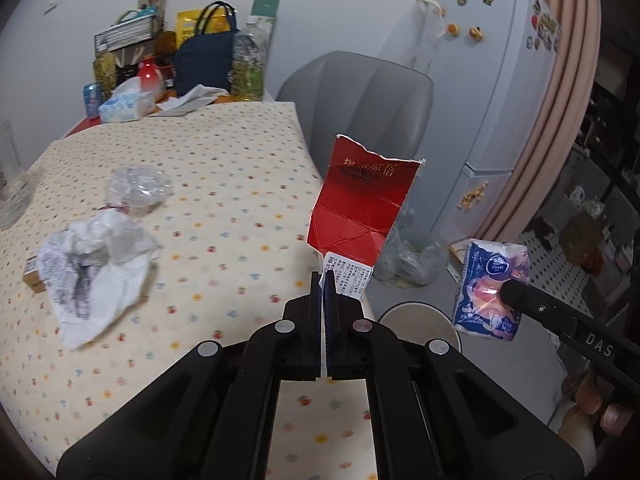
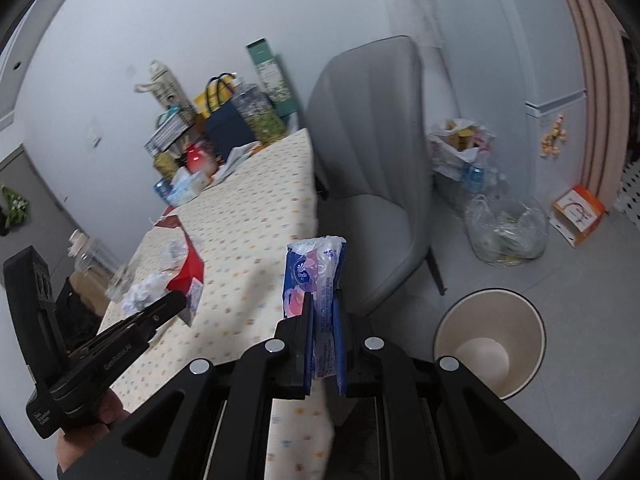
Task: Collect trash
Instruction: 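Carry the red packet and tissue pack with both tools to the beige bin, then open both grippers over the bin to drop the packet and tissue pack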
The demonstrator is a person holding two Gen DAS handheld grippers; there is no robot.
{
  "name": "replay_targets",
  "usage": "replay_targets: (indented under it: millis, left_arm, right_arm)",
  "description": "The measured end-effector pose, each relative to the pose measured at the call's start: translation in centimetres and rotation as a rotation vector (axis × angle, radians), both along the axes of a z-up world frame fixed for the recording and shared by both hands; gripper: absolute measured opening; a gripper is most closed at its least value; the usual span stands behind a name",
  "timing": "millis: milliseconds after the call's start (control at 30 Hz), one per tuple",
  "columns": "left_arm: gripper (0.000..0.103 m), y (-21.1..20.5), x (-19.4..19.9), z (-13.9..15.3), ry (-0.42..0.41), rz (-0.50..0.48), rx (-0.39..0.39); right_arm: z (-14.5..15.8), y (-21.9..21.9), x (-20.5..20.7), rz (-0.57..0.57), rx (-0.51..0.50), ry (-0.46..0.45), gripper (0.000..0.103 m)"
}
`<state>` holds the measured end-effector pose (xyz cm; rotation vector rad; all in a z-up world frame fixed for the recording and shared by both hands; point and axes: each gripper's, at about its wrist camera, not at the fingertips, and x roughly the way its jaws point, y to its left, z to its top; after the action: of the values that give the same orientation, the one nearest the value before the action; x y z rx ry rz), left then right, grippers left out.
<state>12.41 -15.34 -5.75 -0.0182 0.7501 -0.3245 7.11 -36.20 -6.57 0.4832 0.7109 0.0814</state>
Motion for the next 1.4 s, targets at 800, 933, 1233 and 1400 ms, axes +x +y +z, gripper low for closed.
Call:
replay_targets:
  millis: [800, 933, 1233, 1400]
  left_arm:
    - [0.002, -9.5, 3.9, -3.9, 0.111, -0.123, 0.065]
    - [0.002, -11.2, 4.3, -4.5, 0.126, -0.147, 0.079]
    - [0.002, -16.8, 3.9, -5.8, 0.157, -0.24, 0.118]
    - [0.002, -20.8, 4.1, -7.2, 0.183, -0.294, 0.143]
  right_arm:
    - [-9.4, -11.1, 1.9, -0.273, 0.039, 0.153, 0.056]
    - [-10.2, -12.9, 1.2, -0.303, 0.059, 0.163, 0.057]
    - [-9.7, -16.4, -2.5, -0.382, 0.054, 0.14, 0.068]
    - [-9.1, -18.9, -4.6, -0.457, 0.037, 0.123, 0.078]
